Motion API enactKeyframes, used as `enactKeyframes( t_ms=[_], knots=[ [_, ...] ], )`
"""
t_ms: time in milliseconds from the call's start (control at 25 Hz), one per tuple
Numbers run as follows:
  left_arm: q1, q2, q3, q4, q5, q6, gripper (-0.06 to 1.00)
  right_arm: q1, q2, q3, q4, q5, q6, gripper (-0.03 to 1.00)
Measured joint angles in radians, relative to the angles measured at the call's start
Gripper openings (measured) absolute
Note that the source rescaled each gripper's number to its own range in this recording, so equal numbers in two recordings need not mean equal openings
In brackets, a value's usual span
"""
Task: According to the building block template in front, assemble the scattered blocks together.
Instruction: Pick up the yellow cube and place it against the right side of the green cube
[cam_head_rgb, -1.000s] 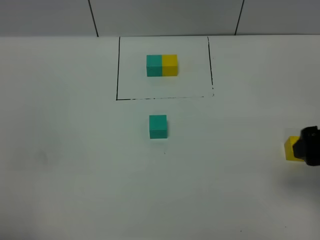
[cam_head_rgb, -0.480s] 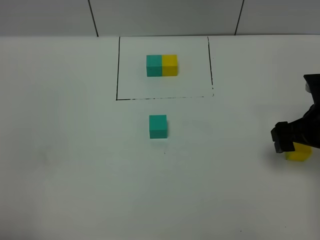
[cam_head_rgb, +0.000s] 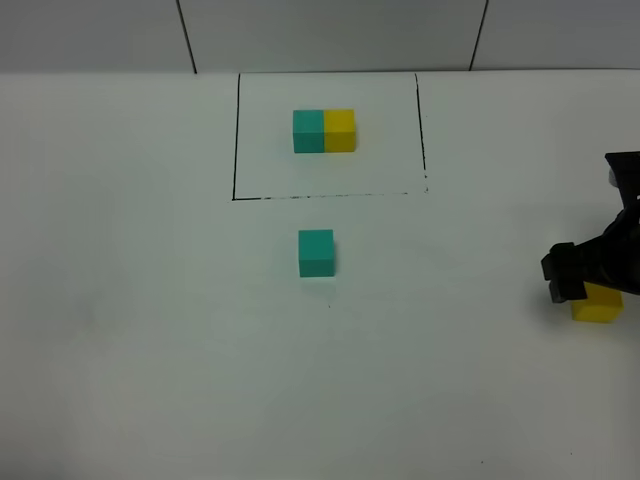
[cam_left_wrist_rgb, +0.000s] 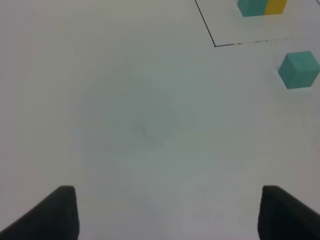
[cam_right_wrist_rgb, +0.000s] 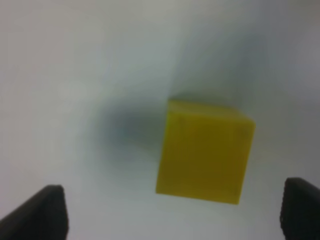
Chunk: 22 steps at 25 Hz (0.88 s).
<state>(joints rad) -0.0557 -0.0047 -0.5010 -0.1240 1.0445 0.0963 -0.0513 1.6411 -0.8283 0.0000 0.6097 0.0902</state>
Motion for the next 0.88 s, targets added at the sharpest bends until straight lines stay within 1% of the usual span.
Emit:
enactKeyframes(
  t_ms=[200, 320, 600, 880],
  knots=[
    [0.0, 0.0, 0.0, 0.0, 0.0, 0.0, 0.67, -0.026, 0.047, 0.0, 0.0, -0.017, -0.019, 0.9],
    [0.0, 0.0, 0.0, 0.0, 0.0, 0.0, 0.67, -0.026, 0.07, 0.0, 0.0, -0.021, -0.03, 0.9],
    [0.0, 0.0, 0.0, 0.0, 0.0, 0.0, 0.67, -0.026, 0.112, 0.0, 0.0, -0.064, -0.033, 0.9],
    [0.0, 0.0, 0.0, 0.0, 0.0, 0.0, 0.67, -0.026, 0.151, 0.0, 0.0, -0.072, -0.018, 0.89]
  ],
)
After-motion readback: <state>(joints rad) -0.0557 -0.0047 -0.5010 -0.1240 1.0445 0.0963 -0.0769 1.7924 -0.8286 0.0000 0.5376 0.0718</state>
